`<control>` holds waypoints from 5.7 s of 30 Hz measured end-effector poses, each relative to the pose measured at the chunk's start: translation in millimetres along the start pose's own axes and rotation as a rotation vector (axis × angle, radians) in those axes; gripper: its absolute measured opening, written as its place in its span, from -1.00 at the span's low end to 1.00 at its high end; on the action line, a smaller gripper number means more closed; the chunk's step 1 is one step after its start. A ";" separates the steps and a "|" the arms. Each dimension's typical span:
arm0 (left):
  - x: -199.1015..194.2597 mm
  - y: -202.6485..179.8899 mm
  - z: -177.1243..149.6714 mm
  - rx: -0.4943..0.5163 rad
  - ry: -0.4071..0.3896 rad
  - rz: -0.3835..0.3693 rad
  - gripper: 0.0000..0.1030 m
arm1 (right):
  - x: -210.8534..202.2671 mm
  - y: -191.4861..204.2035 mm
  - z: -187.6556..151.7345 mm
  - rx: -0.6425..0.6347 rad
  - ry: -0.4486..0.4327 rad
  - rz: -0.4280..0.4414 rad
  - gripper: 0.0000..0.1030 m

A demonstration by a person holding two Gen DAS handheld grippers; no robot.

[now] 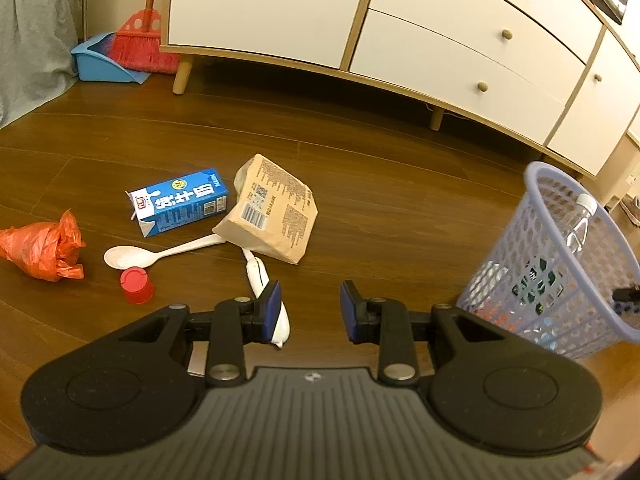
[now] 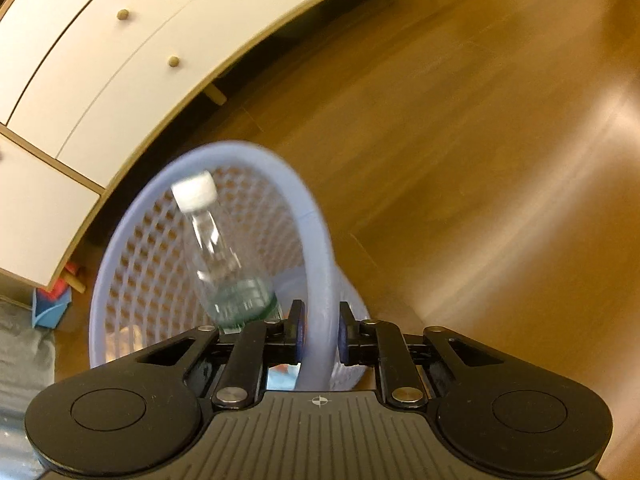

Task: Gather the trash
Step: 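Move the open left gripper toward the white twisted strip beside the spoon, then lower the left gripper onto the white toothbrush handle and close, then lift the white toothbrush off the floor with the left gripper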

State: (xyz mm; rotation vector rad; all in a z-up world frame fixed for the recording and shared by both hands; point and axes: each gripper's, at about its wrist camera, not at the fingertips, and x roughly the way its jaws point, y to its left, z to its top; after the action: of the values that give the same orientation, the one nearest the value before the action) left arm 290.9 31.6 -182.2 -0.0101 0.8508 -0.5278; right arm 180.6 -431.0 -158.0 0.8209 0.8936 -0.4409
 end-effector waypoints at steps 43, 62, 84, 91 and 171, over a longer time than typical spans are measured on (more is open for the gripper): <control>14.1 23.7 0.5 -0.037 0.000 0.029 -0.49 | 16.2 76.8 16.6 -0.130 -0.054 0.026 -0.82; 72.1 32.8 -4.7 -0.023 0.068 0.028 -0.48 | 28.7 146.4 -17.3 -0.592 -0.381 -0.039 -0.82; 149.4 17.9 -28.9 -0.007 0.193 0.146 -0.57 | 22.8 136.9 -11.8 -0.610 -0.375 -0.050 -0.81; 124.9 30.7 -39.9 -0.024 0.193 0.111 -0.61 | 24.2 138.3 -11.6 -0.629 -0.376 -0.049 -0.81; -9.9 47.9 -24.4 0.225 0.062 0.371 -0.77 | 33.0 124.6 -6.6 -0.623 -0.343 -0.023 -0.81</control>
State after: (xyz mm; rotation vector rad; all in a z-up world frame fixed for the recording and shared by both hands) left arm 289.1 82.6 -201.6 0.3658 0.8257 -0.2729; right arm 276.6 -348.5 -132.7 0.1549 0.6614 -0.2841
